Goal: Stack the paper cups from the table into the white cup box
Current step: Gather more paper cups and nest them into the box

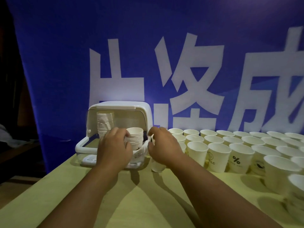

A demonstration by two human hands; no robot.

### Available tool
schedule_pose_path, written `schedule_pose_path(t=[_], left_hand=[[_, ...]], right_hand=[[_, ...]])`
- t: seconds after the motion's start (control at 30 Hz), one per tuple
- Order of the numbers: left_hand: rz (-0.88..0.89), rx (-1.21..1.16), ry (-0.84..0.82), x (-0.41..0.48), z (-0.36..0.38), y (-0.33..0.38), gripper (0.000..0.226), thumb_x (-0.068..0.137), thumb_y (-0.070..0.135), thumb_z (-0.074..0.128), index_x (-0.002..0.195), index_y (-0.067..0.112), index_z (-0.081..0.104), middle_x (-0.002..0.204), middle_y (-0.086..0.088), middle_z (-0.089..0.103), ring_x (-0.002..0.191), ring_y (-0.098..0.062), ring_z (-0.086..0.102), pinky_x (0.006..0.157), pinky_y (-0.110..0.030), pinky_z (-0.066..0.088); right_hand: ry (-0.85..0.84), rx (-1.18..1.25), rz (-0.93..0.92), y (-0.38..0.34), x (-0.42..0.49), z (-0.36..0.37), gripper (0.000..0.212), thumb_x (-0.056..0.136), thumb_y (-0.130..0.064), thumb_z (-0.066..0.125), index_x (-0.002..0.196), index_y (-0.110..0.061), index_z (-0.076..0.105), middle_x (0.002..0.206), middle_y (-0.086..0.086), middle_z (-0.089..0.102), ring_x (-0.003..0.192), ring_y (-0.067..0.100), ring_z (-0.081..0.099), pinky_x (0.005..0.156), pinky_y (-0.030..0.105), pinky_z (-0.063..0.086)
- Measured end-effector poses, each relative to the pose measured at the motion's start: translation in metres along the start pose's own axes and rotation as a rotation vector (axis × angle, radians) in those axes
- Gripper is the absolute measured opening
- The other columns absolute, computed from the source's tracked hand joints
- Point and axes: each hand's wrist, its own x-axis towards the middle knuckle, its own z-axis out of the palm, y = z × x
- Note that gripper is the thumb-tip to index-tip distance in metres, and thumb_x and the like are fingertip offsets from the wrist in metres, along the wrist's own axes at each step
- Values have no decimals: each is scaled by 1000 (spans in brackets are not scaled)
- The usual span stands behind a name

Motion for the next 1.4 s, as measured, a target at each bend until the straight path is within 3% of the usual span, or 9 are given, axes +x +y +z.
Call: schedule_pose_path(t=[0.07,0.17,0.3,0.63,0.73,0.9,1.03,1.2,1.4], left_hand=[[19,34,-89,-8,-8,18,9,93,25,66,95,30,59,97,6,64,84,-13,58,70,-26,52],[19,58,-169,-24,-18,50,11,94,29,64,84,29,58,81,8,62,70,-9,54,58,-22,42],[7,30,-254,-51,-24,96,12,92,31,64,81,30,58,78,10,62,70,-9,55,58,-25,44],[209,-73,-406,-107,-27,232,10,90,31,61,80,30,60,78,9,64,73,-13,59,68,-35,58],[265,-133,-484,-122,-21,270,4,90,30,62,92,32,61,88,10,64,79,-13,60,71,-34,58],[350,-204,-708,-143,2,317,52,92,23,59,138,45,49,109,5,64,92,-17,63,77,-34,59],[379,-162,-800,-152,16,330,47,97,25,55,142,39,50,124,0,65,103,-21,63,85,-37,56],[393,-101,-702,-154,25,329,11,102,35,51,109,31,57,108,5,66,92,-16,61,83,-40,56],[379,-105,-464,-142,11,305,14,105,41,45,101,32,54,94,8,65,83,-14,59,76,-35,55]], right_hand=[[12,-27,53,9,-13,-18,31,88,-23,72,117,-29,61,110,-6,65,85,12,61,80,26,54],[33,-115,92,26,-35,-50,18,90,-20,68,105,-27,65,96,-7,67,74,10,60,74,27,57],[37,-216,115,47,-73,-99,11,90,-21,67,100,-25,65,88,-8,64,73,10,59,73,29,58],[111,-369,220,107,-174,-215,9,90,-26,65,98,-26,66,86,-10,62,73,8,58,72,27,57],[109,-409,308,132,-198,-243,19,88,-24,65,107,-27,68,95,-8,65,80,9,59,76,28,56],[27,-463,407,171,-231,-271,36,87,-18,69,123,-24,64,117,-2,65,96,15,61,82,25,52],[3,-416,425,191,-243,-271,43,88,-13,67,129,-24,62,123,-1,64,100,15,62,85,27,54],[57,-326,397,202,-243,-264,29,89,-12,67,115,-25,69,109,-3,66,92,12,62,81,27,56],[245,-276,267,170,-226,-252,11,88,-22,67,96,-26,72,89,-11,58,78,9,55,74,26,56]])
